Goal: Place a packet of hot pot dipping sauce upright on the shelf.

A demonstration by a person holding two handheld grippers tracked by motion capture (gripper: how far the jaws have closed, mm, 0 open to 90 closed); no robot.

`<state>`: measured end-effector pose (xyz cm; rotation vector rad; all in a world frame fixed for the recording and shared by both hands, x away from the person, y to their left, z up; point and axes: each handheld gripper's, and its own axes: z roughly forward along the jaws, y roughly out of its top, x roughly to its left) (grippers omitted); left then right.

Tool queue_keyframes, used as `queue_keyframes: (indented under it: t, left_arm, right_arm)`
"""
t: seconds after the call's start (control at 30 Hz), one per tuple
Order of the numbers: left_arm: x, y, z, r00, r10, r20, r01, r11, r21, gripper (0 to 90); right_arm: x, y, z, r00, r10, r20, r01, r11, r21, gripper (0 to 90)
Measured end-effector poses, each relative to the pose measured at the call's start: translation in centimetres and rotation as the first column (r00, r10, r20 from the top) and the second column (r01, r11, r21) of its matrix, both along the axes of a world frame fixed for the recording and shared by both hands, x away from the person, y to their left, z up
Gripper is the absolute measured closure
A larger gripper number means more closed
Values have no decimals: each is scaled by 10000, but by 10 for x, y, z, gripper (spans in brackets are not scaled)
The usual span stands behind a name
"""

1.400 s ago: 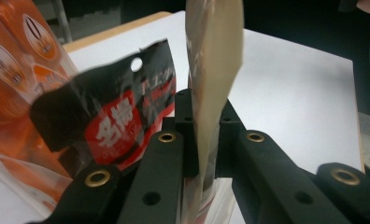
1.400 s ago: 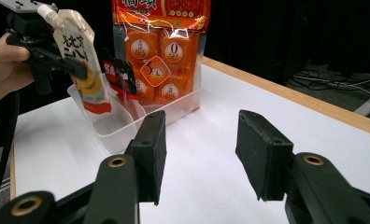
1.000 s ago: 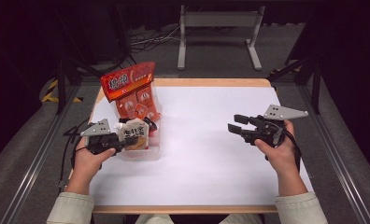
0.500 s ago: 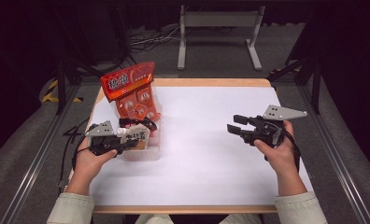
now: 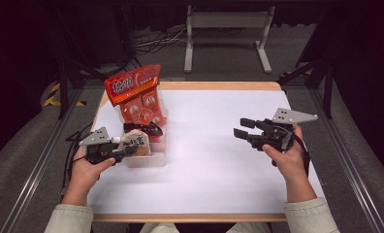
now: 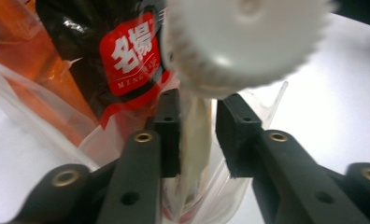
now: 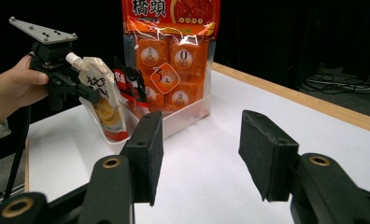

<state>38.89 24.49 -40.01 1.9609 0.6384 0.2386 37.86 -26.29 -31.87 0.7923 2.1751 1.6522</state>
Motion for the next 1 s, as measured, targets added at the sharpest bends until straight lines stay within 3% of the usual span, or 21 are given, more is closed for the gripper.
queue_keyframes:
  t: [0.07,0.2,0.3,0.43,0.63,0.83,1.0]
  left_arm:
    - [-1,-1,2,9998,164,71,-162,9996,-212,598]
    - [-6,1,11,9975,563,427,-555,9983,-193,256]
    - [-14,6,19,9961,638,605,-633,9979,-100,162]
    - [-25,13,25,9929,1004,637,-1022,9945,245,108]
    - [-41,26,32,9874,1538,376,-1531,9880,-205,93]
    - [-49,38,30,9763,2143,284,-2137,9766,-226,91]
    - [-52,41,25,9750,2214,179,-2211,9751,-145,92]
  right_arm:
    - [0,-1,0,10000,-21,-5,21,10000,-17,496]
    - [-3,-3,0,10000,-43,-53,43,10000,3,496]
    - [-7,-9,1,9997,-232,7,232,9997,-53,490]
    - [-12,-17,0,9983,-572,138,575,9981,-229,464]
    - [-20,-29,-5,9947,-1026,113,1029,9943,-265,422]
    - [-28,-42,-12,9892,-1460,122,1465,9880,-497,413]
    - [-31,-48,-21,9871,-1592,141,1598,9853,-599,396]
